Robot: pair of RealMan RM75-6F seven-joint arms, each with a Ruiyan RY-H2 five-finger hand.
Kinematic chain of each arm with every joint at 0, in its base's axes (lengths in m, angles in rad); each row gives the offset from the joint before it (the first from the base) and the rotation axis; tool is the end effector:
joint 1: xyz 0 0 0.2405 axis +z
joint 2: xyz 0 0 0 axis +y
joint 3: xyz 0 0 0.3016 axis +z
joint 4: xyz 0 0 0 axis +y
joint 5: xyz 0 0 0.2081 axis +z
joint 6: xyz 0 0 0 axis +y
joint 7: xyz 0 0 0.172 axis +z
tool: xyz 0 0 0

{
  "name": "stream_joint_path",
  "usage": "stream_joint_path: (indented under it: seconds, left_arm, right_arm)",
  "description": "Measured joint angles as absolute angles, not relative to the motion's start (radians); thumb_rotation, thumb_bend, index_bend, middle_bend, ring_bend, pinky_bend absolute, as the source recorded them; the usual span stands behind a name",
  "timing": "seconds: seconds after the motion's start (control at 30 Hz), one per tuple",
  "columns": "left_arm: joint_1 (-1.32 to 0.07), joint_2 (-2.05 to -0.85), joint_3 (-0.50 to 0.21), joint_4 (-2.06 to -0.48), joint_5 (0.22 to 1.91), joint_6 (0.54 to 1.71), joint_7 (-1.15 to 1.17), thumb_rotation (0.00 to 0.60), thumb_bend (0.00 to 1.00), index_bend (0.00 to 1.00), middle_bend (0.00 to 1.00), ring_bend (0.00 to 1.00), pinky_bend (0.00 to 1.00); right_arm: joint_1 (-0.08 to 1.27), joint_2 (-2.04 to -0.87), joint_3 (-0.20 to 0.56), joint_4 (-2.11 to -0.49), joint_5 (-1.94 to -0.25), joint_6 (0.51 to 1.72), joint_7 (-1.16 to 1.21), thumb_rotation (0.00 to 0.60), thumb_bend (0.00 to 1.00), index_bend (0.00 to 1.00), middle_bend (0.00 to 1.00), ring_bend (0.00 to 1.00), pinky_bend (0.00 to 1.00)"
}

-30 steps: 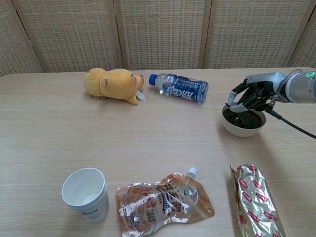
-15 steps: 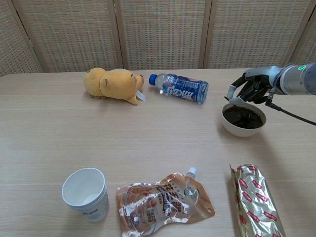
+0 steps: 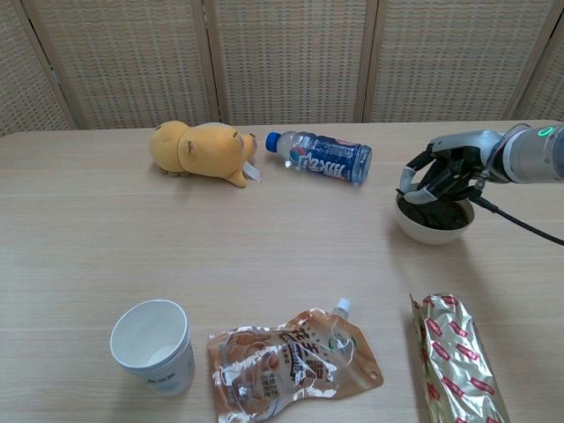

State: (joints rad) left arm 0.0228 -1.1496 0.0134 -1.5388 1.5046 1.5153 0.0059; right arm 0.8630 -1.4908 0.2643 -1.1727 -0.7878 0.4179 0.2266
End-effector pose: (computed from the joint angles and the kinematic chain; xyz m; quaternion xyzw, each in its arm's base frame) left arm -0.3854 0.1597 0.1710 -0.5883 -0.4128 -0.3332 0.6103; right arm -0.2326 -0.4729 -0.0132 0.5769 -0.6759 0.3190 0.3294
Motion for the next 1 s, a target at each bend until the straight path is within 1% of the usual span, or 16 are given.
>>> stream_joint_path:
  seconds: [0.23, 0.67, 0.83, 1.0]
  left_arm:
    - [0.02, -1.15, 0.013, -1.547, 1.507, 1.514, 0.015, 0.6, 0.38, 0.0, 0.0, 0.0, 0.0]
    - [0.026, -1.147, 0.015, -1.551, 1.494, 1.512, 0.023, 0.6, 0.38, 0.0, 0.0, 0.0, 0.0]
    - [0.026, -1.147, 0.015, -1.545, 1.494, 1.511, 0.017, 0.6, 0.38, 0.0, 0.0, 0.0, 0.0]
    - [0.025, -1.149, 0.015, -1.54, 1.497, 1.512, 0.01, 0.6, 0.38, 0.0, 0.0, 0.0, 0.0]
  right_arm:
    - [0.853, -1.49, 0.256, -1.144, -0.792, 0.427, 0.231, 0.6, 0.95, 0.75, 0.96, 0.99, 1.0]
    - [0.913, -1.565, 0.278, -0.992, -0.796, 0.387, 0.234, 0.6, 0.95, 0.75, 0.96, 0.99, 1.0]
    - [0.917, -1.574, 0.282, -1.004, -0.802, 0.386, 0.236, 0.6, 0.95, 0.75, 0.96, 0.99, 1.0]
    - [0.909, -1.564, 0.279, -1.054, -0.816, 0.394, 0.235, 0.6, 0.95, 0.75, 0.96, 0.99, 1.0]
